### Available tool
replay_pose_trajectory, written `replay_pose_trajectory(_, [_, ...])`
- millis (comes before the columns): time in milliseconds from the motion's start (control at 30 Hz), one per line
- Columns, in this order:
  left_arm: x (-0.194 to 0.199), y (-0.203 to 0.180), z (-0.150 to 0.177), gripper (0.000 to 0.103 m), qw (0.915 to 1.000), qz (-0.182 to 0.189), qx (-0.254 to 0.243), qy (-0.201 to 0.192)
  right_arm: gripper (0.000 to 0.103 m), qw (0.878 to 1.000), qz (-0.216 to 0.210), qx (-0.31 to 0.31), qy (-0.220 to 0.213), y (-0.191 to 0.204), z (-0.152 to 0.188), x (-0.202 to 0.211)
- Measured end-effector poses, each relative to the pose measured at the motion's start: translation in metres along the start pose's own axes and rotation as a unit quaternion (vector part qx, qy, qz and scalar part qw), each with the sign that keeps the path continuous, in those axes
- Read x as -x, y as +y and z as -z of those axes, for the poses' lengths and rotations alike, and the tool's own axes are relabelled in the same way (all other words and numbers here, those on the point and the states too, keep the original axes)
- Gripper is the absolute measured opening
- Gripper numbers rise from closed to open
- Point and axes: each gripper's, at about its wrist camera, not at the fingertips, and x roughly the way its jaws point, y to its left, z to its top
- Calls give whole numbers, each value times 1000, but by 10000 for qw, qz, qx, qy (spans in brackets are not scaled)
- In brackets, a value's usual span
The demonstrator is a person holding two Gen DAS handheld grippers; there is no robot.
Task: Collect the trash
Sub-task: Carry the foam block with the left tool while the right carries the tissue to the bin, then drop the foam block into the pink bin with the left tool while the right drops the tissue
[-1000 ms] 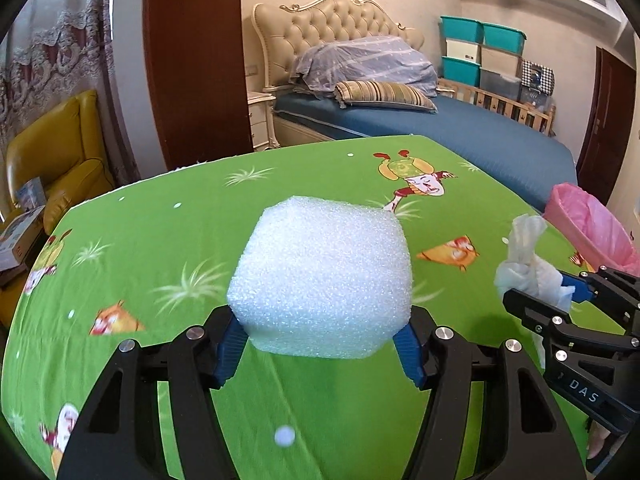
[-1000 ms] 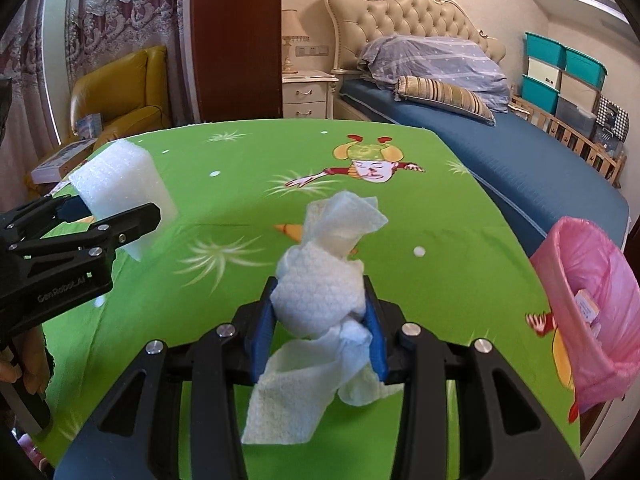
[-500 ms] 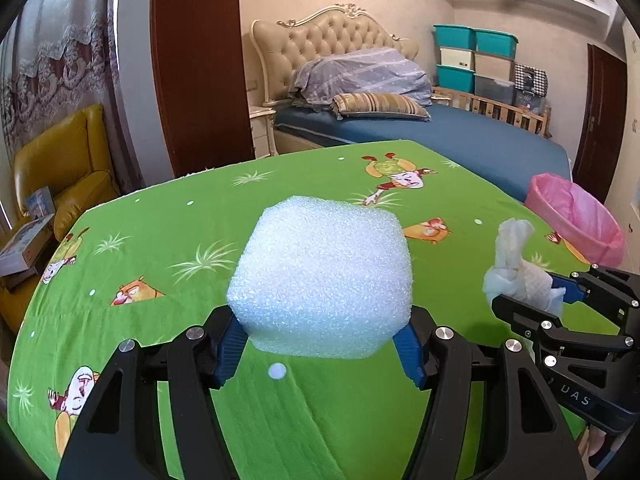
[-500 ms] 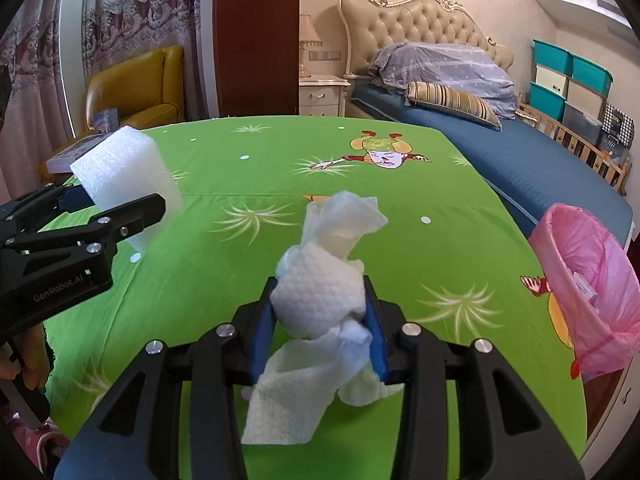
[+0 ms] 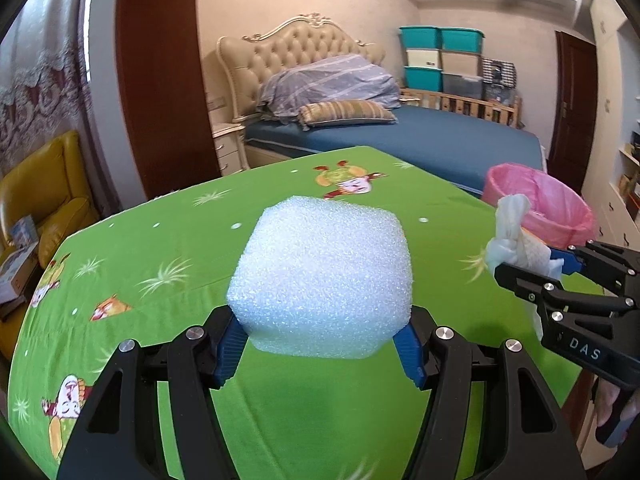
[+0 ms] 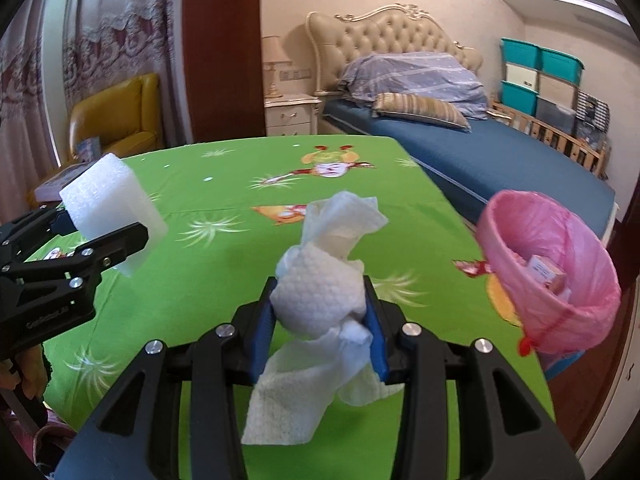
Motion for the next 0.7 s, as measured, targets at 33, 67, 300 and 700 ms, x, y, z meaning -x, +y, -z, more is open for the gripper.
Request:
replay_pose_trajectory(33, [-1, -6, -2, 60, 10000, 46, -45, 1, 39, 10000, 28, -27, -9, -4, 1, 2])
replay_pose_trajectory(67, [-2, -12, -4, 60, 9999, 102, -105, 10, 39, 10000, 59, -63, -25, -9, 2, 4])
replay_pose_trajectory(300, [-16, -61, -19, 60, 9971, 571, -499, 73, 39, 9984, 429, -325, -167, -52, 1, 19])
replay_pose_trajectory(700, [-52, -160, -85, 60, 9844, 1525, -879, -24, 41, 9869, 1378, -724, -423, -163, -5, 37])
